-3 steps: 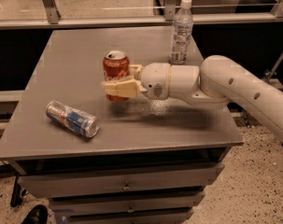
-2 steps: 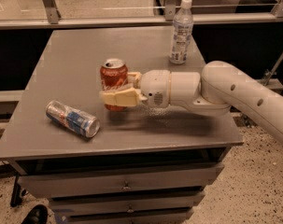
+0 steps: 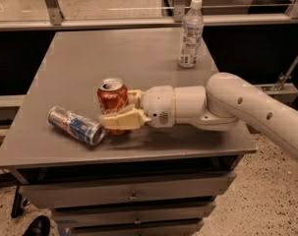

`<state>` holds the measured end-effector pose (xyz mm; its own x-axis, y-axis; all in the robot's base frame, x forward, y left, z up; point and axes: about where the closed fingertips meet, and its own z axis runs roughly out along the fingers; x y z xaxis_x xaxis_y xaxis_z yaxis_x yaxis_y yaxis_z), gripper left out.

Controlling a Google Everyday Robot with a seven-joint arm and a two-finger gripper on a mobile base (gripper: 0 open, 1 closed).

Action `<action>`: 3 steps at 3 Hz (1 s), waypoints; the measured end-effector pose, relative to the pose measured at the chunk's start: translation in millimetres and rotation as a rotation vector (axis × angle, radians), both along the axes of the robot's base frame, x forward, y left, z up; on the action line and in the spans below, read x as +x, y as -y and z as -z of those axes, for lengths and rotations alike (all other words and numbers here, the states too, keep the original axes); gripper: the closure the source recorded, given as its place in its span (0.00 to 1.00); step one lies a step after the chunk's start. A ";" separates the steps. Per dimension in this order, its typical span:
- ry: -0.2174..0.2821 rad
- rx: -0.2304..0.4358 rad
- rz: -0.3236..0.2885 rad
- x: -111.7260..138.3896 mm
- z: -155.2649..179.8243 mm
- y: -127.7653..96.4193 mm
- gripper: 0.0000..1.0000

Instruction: Move coke can near redbull can

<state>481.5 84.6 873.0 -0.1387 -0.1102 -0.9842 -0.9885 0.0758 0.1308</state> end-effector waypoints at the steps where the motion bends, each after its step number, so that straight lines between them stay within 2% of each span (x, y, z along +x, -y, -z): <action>1: 0.017 -0.016 -0.046 -10.1 4.2 -1.2 0.60; 3: 0.046 -0.032 -0.087 -15.0 7.6 0.5 0.13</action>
Offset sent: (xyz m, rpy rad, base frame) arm -0.0165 -0.0049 -0.0095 -0.0385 -0.0501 0.0944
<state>466.5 84.1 865.4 -0.0823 -0.1515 -0.9850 -0.9964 -0.0076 0.0844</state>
